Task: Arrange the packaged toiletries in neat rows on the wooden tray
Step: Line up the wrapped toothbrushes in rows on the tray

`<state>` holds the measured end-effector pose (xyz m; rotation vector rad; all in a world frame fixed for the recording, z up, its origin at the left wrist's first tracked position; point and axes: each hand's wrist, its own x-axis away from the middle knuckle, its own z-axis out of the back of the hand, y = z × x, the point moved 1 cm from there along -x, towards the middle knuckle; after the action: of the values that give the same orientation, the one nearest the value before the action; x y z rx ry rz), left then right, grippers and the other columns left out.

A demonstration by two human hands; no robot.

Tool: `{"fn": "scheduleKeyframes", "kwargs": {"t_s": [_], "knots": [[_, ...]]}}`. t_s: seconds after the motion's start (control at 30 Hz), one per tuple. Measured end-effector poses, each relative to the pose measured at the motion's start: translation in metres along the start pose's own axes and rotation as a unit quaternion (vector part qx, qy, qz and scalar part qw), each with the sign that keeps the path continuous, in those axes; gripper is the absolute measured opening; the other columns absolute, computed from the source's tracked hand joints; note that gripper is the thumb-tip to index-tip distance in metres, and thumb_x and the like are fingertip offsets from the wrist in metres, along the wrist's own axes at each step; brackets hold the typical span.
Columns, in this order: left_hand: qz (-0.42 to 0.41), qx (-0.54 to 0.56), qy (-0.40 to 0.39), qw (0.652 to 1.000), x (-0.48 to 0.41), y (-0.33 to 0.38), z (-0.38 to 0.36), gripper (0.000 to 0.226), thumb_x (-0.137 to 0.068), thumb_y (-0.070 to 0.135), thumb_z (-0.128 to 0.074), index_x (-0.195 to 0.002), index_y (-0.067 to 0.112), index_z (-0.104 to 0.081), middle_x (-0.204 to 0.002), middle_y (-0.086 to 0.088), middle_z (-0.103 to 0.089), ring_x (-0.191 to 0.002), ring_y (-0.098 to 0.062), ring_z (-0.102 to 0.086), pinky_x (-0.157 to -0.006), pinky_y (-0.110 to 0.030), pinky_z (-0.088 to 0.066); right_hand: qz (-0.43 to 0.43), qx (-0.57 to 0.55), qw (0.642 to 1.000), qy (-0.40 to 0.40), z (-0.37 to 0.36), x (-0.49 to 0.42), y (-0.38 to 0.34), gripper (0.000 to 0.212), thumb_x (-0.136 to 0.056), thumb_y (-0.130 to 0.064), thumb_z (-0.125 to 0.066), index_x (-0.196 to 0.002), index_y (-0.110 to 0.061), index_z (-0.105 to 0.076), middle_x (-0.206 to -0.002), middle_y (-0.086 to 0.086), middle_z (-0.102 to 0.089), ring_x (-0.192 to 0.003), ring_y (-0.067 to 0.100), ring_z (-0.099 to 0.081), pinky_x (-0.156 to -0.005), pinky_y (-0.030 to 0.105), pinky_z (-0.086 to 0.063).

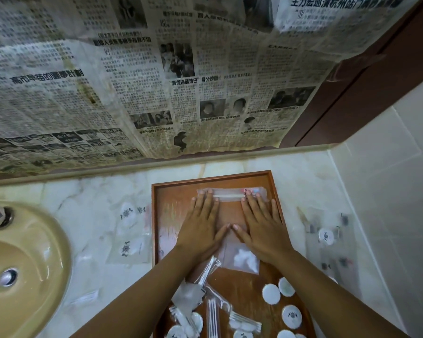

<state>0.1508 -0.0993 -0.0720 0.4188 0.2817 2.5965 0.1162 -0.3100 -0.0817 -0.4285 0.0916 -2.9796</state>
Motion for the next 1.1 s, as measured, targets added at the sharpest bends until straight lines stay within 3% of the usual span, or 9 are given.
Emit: {"fn": "scheduleKeyframes", "kwargs": {"t_s": [0.13, 0.23, 0.37, 0.5, 0.6, 0.7, 0.87, 1.0, 1.1], "knots": [[0.016, 0.021, 0.014, 1.0, 0.001, 0.003, 0.004, 0.077, -0.101, 0.069, -0.007, -0.162, 0.023, -0.004, -0.168, -0.009, 0.019, -0.153, -0.024, 0.024, -0.127, -0.048, 0.005, -0.004, -0.026, 1.0, -0.002, 0.013, -0.005, -0.001, 0.083, -0.098, -0.072, -0.005, -0.163, -0.021, 0.001, -0.171, 0.0, 0.009, -0.155, 0.022, 0.018, -0.126, 0.044, 0.012], [0.037, 0.106, 0.097, 0.989, 0.002, 0.009, 0.009, 0.062, -0.105, 0.057, -0.025, -0.156, 0.022, -0.032, -0.166, -0.012, -0.015, -0.154, -0.03, -0.013, -0.125, -0.047, -0.017, -0.039, -0.067, 0.997, 0.012, 0.022, -0.008, -0.004, 0.082, -0.099, -0.071, -0.012, -0.163, -0.021, -0.005, -0.17, 0.001, 0.008, -0.151, 0.018, 0.023, -0.119, 0.035, 0.022], [0.101, 0.101, 0.195, 0.97, -0.002, -0.001, 0.017, 0.049, -0.099, 0.038, -0.041, -0.14, 0.015, -0.055, -0.139, -0.011, -0.054, -0.124, -0.031, -0.051, -0.11, -0.05, -0.031, -0.072, -0.098, 0.992, 0.022, 0.022, -0.015, -0.003, 0.083, -0.099, -0.072, -0.019, -0.163, -0.021, -0.008, -0.171, -0.001, 0.005, -0.154, 0.016, 0.017, -0.118, 0.031, 0.016], [0.074, -0.014, 0.208, 0.975, -0.008, -0.013, 0.015, 0.037, -0.097, 0.031, -0.053, -0.128, 0.016, -0.066, -0.132, -0.007, -0.061, -0.113, -0.032, -0.054, -0.099, -0.053, -0.036, -0.077, -0.121, 0.989, 0.028, 0.024, -0.018, -0.005, 0.081, -0.101, -0.07, -0.025, -0.163, -0.026, 0.002, -0.17, -0.001, 0.01, -0.151, 0.016, 0.022, -0.123, 0.036, 0.005], [0.065, -0.044, 0.242, 0.967, -0.01, -0.022, 0.015, 0.03, -0.095, 0.02, -0.062, -0.123, 0.021, -0.069, -0.123, -0.004, -0.065, -0.105, -0.031, -0.056, -0.094, -0.051, -0.035, -0.073, -0.091, 0.993, 0.014, 0.026, -0.018, -0.007, 0.076, -0.102, -0.069, -0.02, -0.163, -0.029, 0.002, -0.17, 0.003, 0.013, -0.148, 0.02, 0.026, -0.119, 0.038, 0.007], [0.154, 0.006, 0.258, 0.954, -0.013, -0.031, 0.02, 0.026, -0.098, 0.036, -0.056, -0.114, 0.022, -0.072, -0.108, -0.002, -0.071, -0.099, -0.03, -0.059, -0.092, -0.048, -0.031, -0.082, -0.098, 0.992, 0.005, 0.028, -0.02, -0.008, 0.075, -0.102, -0.069, -0.019, -0.163, -0.03, 0.002, -0.17, 0.003, 0.014, -0.152, 0.024, 0.022, -0.116, 0.036, 0.008], [0.288, 0.106, 0.169, 0.937, -0.026, -0.021, 0.031, 0.034, -0.097, 0.056, -0.055, -0.096, 0.03, -0.078, -0.094, 0.003, -0.074, -0.099, -0.025, -0.059, -0.091, -0.044, -0.024, -0.103, -0.088, 0.991, 0.006, 0.03, -0.025, -0.013, 0.074, -0.101, -0.07, -0.018, -0.162, -0.032, -0.002, -0.171, 0.005, 0.009, -0.156, 0.029, 0.013, -0.119, 0.038, 0.007], [0.4, 0.216, 0.133, 0.881, -0.039, -0.019, 0.033, 0.029, -0.094, 0.054, -0.06, -0.087, 0.031, -0.076, -0.092, 0.003, -0.073, -0.104, -0.025, -0.06, -0.095, -0.041, -0.017, -0.098, -0.094, 0.991, 0.013, 0.031, -0.027, -0.012, 0.072, -0.102, -0.068, -0.019, -0.162, -0.032, -0.005, -0.171, 0.005, 0.006, -0.157, 0.029, 0.01, -0.12, 0.037, 0.006], [0.402, 0.248, 0.11, 0.875, -0.042, -0.026, 0.037, 0.026, -0.091, 0.049, -0.064, -0.075, 0.03, -0.072, -0.083, 0.013, -0.068, -0.096, -0.018, -0.06, -0.103, -0.046, -0.017, -0.091, -0.091, 0.992, 0.017, 0.031, -0.026, -0.009, 0.072, -0.101, -0.069, -0.019, -0.162, -0.033, -0.007, -0.171, 0.004, 0.005, -0.157, 0.028, 0.008, -0.12, 0.037, 0.004]]}}
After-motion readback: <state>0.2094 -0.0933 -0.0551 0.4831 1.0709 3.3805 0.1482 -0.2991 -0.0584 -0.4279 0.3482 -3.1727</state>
